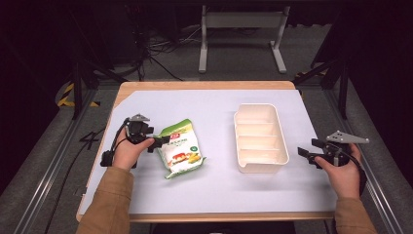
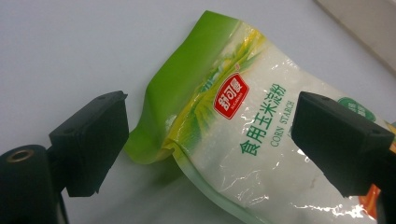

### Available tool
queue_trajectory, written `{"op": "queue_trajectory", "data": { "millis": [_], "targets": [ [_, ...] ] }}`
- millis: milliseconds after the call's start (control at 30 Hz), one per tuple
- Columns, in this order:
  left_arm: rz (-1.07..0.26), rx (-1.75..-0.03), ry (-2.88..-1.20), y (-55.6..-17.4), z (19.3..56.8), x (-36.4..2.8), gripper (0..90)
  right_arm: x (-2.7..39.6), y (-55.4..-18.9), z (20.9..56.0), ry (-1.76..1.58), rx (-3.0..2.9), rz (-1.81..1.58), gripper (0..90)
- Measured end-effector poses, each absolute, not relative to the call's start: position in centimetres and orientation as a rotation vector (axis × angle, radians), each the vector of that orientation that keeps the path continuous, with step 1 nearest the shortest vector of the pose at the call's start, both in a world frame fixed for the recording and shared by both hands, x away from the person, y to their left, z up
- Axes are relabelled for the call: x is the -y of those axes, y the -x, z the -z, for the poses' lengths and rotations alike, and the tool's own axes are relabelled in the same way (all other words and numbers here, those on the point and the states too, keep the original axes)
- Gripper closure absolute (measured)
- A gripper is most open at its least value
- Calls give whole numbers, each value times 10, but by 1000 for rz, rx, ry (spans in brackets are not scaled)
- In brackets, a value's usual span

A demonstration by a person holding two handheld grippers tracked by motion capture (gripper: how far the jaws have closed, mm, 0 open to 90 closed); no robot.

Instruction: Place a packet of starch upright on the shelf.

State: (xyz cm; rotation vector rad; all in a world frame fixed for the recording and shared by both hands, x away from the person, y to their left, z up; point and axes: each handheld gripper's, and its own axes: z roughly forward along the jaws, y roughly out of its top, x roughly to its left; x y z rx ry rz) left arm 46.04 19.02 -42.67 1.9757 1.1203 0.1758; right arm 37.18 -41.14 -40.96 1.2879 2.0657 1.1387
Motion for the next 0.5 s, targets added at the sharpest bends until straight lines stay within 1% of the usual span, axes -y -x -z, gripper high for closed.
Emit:
{"op": "queue_trajectory", "data": {
  "millis": [500],
  "targets": [
    [-135, -1156, -2024, -466, 442, -184, 119, 411, -373, 413, -1308, -2077, -1125, 262]
  ]
}}
